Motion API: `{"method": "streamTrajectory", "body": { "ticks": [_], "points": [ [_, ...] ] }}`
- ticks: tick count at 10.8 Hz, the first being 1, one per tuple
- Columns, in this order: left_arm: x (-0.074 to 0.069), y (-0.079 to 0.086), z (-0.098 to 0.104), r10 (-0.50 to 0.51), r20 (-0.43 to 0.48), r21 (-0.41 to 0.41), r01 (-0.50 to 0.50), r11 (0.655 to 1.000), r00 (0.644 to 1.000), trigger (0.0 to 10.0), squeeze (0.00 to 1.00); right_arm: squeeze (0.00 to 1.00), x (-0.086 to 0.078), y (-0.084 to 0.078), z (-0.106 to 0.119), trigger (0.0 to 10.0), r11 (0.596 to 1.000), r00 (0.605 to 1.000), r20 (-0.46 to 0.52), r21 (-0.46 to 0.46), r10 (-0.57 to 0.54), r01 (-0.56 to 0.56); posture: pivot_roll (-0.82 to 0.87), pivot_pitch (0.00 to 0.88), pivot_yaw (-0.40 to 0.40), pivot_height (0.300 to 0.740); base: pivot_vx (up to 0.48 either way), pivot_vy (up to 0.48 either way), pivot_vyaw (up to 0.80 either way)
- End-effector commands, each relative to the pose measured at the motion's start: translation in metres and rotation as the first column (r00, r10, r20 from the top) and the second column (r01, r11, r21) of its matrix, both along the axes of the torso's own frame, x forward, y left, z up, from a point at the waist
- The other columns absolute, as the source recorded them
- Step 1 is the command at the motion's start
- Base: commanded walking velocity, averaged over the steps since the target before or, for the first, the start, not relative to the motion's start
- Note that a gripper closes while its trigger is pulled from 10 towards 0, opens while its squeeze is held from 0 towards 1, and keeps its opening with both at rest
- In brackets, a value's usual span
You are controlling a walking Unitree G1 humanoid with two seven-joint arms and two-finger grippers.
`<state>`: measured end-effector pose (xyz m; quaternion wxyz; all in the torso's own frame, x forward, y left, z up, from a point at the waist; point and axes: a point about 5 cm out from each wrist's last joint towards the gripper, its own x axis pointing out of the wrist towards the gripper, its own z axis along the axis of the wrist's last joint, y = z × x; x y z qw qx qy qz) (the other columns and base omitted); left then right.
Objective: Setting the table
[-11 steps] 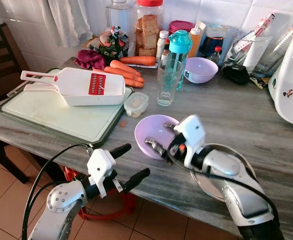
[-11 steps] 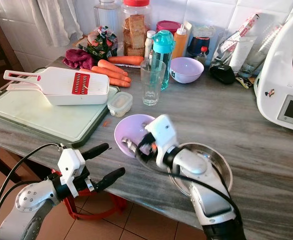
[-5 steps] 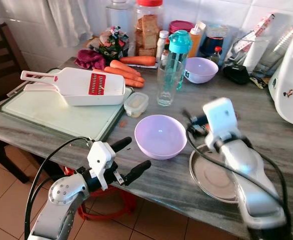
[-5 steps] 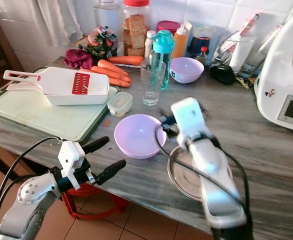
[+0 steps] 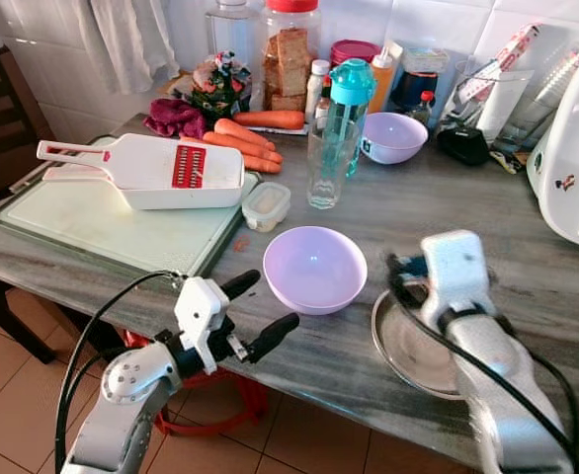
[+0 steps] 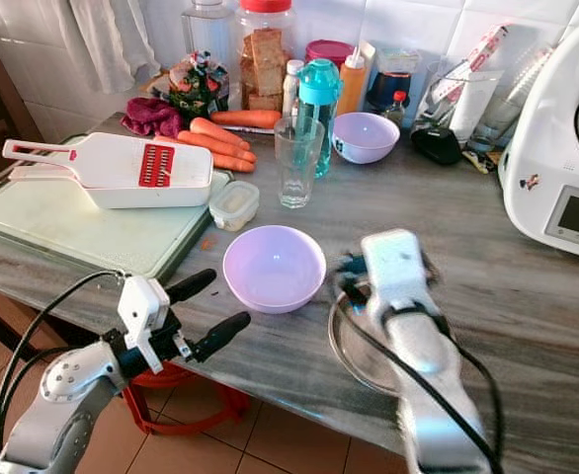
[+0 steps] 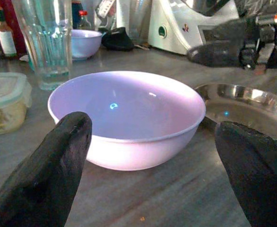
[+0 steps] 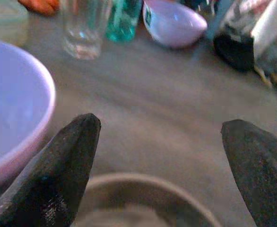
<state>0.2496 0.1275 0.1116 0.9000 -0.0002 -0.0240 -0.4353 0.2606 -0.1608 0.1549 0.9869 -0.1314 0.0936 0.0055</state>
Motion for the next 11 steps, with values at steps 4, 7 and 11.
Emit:
{"method": "streamTrajectory", "body": {
  "ticks": [4,7,11],
  "points": [
    [0.002,-0.004,-0.001,-0.020,-0.011,0.001,0.020,1.000,1.000,10.0,0.00,1.00,-0.017,-0.006,-0.018,10.0,0.990,0.977,-0.203,0.115,-0.062,0.087,0.01,0.068,-0.043,0.740,0.000,0.000,0.00],
    [0.003,-0.003,-0.002,-0.031,-0.015,0.008,0.031,0.999,0.999,10.0,0.00,1.00,-0.025,-0.003,-0.025,10.0,0.983,0.952,-0.303,0.162,-0.034,0.086,0.01,0.073,-0.038,0.740,0.000,0.000,0.00],
    [0.001,-0.005,-0.003,-0.046,-0.019,0.017,0.046,0.999,0.999,10.0,0.00,1.00,-0.026,0.004,-0.027,10.0,0.975,0.938,-0.348,0.210,0.009,0.069,0.02,0.073,-0.036,0.740,0.000,0.000,0.00]
  ]
}}
